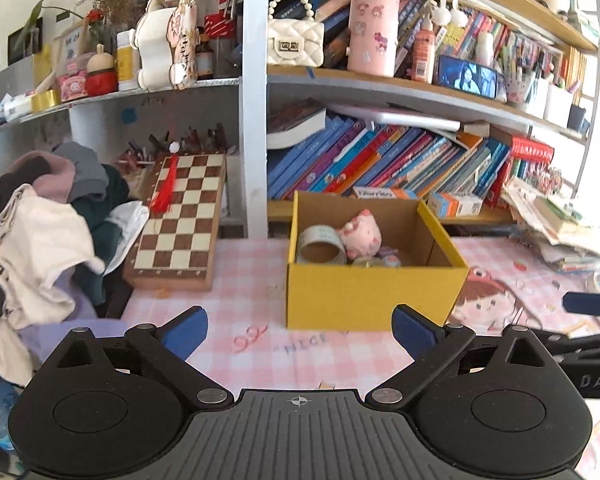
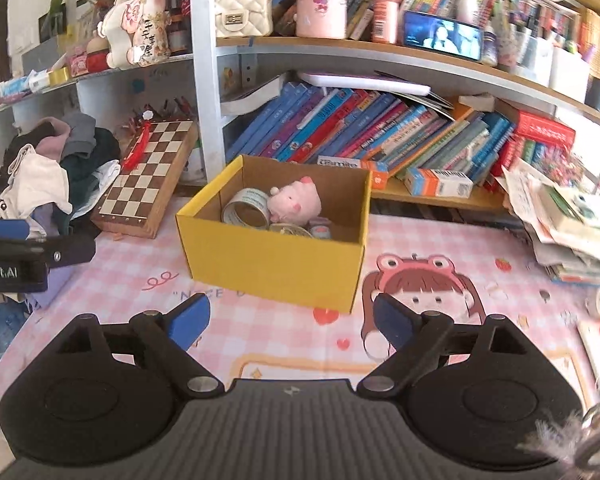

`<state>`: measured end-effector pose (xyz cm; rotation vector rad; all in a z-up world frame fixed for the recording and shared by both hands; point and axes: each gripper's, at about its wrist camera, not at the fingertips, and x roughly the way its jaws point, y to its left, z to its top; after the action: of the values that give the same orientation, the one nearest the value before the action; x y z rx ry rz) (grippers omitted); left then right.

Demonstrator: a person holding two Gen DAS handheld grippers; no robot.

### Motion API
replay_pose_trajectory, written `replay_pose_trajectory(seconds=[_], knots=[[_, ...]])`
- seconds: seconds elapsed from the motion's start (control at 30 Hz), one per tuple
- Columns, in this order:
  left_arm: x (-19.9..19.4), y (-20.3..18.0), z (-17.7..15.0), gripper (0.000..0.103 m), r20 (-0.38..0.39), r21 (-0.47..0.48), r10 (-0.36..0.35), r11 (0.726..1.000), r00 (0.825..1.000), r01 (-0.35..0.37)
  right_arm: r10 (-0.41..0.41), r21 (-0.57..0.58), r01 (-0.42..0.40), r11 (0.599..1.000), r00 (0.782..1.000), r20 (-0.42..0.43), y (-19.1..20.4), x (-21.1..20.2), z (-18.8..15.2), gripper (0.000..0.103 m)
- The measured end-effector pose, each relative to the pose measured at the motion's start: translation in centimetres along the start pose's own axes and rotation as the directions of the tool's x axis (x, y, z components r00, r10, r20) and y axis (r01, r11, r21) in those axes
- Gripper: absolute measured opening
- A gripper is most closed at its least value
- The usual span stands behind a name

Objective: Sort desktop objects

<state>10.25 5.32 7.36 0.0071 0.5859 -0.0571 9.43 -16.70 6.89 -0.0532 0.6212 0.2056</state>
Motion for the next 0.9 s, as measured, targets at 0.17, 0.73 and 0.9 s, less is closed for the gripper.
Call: replay_pose_trajectory(seconds=[0.17,0.73,0.9], knots=[[-1.1,-1.0,-2.4,0.1,-0.011,0.05,0.04,0.998,0.999,-0.039,-0.037,0.007,0.037,0.999,0.999,-0.016,0.3,-0.9,-2.7,0.089],[-3.9,-4.9,-8.2,0.1,-0.01,0.165,0.056,0.985,0.998,-0.053,-0.109,-0.015,0.108,0.994,0.99,-0.09,3.4,-3.0,-10.1,0.101],[-3.7,-4.7,-9.1,0.1,-0.062,0.148,0.057,0.988,0.996,-0.047,-0.115,-0.011,0.115,0.993,0.987,-0.114,3.5,-3.1,-10.9,0.102]])
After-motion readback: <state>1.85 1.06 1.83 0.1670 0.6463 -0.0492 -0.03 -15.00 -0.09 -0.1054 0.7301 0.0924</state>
